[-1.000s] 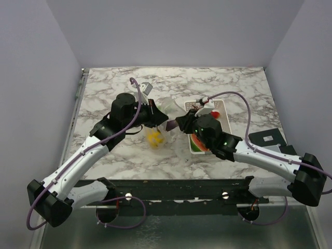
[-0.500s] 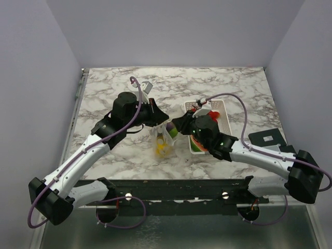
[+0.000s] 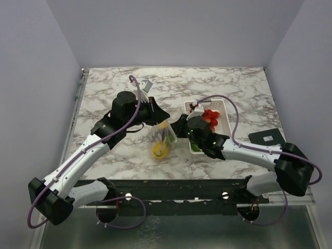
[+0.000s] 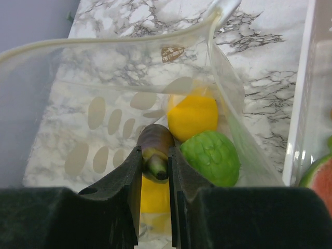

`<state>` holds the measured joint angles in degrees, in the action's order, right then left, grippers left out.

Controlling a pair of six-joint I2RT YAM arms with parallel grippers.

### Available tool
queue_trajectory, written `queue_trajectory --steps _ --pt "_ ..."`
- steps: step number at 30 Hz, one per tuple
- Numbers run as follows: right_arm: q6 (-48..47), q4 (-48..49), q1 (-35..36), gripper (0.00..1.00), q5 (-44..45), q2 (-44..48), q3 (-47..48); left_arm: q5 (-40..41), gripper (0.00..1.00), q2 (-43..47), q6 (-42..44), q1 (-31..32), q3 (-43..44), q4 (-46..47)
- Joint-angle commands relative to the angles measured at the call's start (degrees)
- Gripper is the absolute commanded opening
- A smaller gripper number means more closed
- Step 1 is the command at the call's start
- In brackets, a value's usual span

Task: Place the food in the zip-top bag and seal the zipper
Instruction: Adjust the fake vegetable in the zipper food storage bag.

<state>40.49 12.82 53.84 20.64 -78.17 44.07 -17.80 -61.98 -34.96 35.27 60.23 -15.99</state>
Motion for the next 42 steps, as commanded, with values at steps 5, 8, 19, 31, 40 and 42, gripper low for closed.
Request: queue_trajectory --steps 5,8,19,31,40,42 --pt "-1.26 -2.62 0.34 0.01 -2.53 -0.95 -0.02 -2.15 0.1 0.36 -0.64 0.11 0.43 1.72" --pt "-2.3 -3.94 0.38 0.03 -1.99 1.02 0.86 -2.21 0.12 0.54 -0.41 0.06 0.12 1.63" --pt "-5.42 -8.62 0.38 0.05 -0.55 2.46 4.33 0.06 0.56 -1.93 3.03 -0.02 2.22 -4.78" --pt "-5.9 -9.16 1.78 0.19 -2.68 -0.47 7.51 0.79 0.59 -4.9 4.7 0.01 3.32 -7.21" --pt "-6.56 -12.19 1.79 0.45 -0.1 4.2 7.8 2.13 0.59 -4.21 5.24 -0.01 3.93 -8.0" --pt "-6.56 -12.7 1.79 0.48 0.17 5.31 7.83 2.36 0.59 -4.04 5.2 0.02 3.87 -8.01"
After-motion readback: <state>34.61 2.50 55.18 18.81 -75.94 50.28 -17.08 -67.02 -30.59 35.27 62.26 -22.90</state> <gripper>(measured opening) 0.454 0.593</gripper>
